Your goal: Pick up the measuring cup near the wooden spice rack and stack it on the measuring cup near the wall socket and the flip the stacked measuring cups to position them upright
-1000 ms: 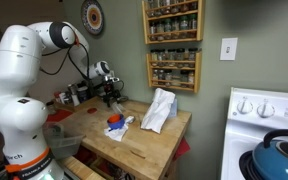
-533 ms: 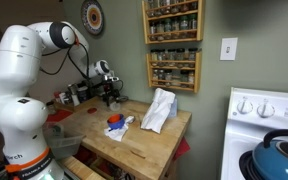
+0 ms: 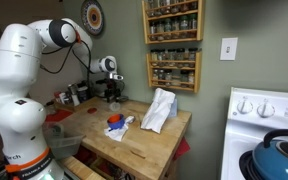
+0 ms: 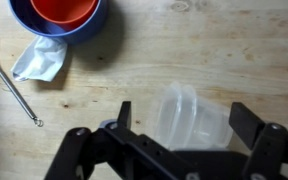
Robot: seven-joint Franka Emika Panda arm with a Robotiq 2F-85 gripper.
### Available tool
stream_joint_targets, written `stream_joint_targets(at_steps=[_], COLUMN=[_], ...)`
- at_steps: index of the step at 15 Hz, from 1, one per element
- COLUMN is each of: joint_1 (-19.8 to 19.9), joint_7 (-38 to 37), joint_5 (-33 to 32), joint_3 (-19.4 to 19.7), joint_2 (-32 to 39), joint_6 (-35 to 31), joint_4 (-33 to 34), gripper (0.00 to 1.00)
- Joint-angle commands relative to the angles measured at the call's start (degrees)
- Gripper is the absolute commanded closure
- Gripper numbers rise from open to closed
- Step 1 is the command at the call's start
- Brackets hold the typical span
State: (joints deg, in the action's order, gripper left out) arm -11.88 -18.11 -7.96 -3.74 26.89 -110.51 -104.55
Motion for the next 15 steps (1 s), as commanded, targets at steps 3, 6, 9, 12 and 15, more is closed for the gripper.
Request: stream_joint_targets(at_steps=[3,6,9,12,15], joint_1=[4.14,5.49,6.34,6.80,7.20], joint_7=[5.33,7.96,10.10,12.01,13.59], joint_5=[10.76,14.95,18.36,20.87,22.59], joint_3=[-0.85,-1.03,-1.20,-1.45,-1.56], joint_2=[-0.21,-0.04,0.39,0.73,0.36], joint_6=[-4.35,-5.68,-6.31,-6.28,-6.07], joint_4=[-1.39,-1.84,-2.19,-2.51,-2.67], gripper=[0.00,0.00,0.14,0.47,0.69])
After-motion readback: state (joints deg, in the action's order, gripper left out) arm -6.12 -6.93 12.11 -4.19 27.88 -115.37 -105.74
